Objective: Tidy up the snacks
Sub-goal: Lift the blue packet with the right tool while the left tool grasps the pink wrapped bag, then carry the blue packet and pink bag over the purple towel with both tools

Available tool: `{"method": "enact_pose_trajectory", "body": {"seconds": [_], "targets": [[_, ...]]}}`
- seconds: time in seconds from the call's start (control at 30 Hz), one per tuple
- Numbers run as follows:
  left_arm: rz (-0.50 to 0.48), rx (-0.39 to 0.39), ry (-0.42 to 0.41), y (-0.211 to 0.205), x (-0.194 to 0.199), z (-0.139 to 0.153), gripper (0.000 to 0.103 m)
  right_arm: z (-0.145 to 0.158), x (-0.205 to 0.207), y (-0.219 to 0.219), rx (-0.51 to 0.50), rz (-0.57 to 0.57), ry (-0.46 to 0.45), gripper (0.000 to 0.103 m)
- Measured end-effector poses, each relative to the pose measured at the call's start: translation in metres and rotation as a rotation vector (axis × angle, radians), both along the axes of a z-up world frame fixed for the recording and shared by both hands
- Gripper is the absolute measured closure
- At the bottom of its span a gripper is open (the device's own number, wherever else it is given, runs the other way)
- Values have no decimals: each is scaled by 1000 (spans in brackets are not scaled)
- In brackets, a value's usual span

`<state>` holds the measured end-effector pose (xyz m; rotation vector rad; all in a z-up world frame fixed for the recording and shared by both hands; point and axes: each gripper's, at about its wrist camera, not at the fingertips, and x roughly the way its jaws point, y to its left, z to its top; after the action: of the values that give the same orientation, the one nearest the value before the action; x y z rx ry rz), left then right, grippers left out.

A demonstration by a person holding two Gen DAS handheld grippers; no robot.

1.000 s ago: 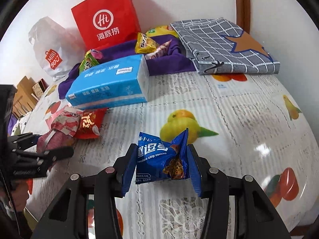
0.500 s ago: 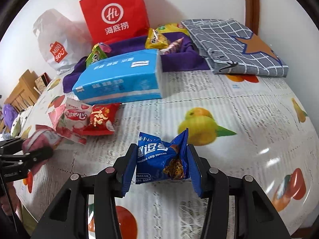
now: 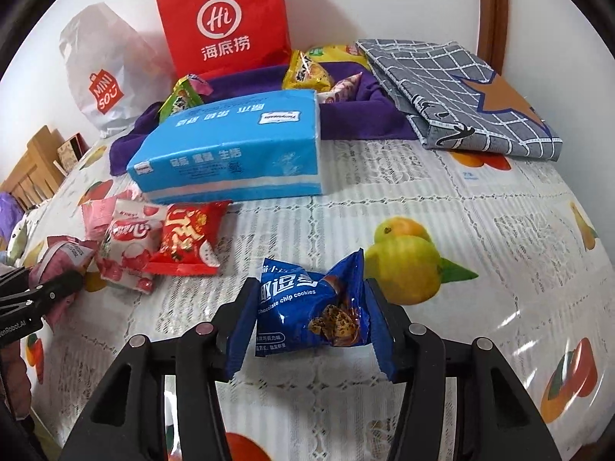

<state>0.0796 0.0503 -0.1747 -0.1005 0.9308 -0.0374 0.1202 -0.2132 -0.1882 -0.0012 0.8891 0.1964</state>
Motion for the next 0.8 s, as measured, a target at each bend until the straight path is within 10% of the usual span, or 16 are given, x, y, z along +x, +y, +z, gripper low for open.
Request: {"method": "enact_pose_trajectory", "body": {"seconds": [0.8], "targets": [[32, 59, -23, -2, 14, -9, 39, -6, 15, 6, -58, 11, -1, 43]]}}
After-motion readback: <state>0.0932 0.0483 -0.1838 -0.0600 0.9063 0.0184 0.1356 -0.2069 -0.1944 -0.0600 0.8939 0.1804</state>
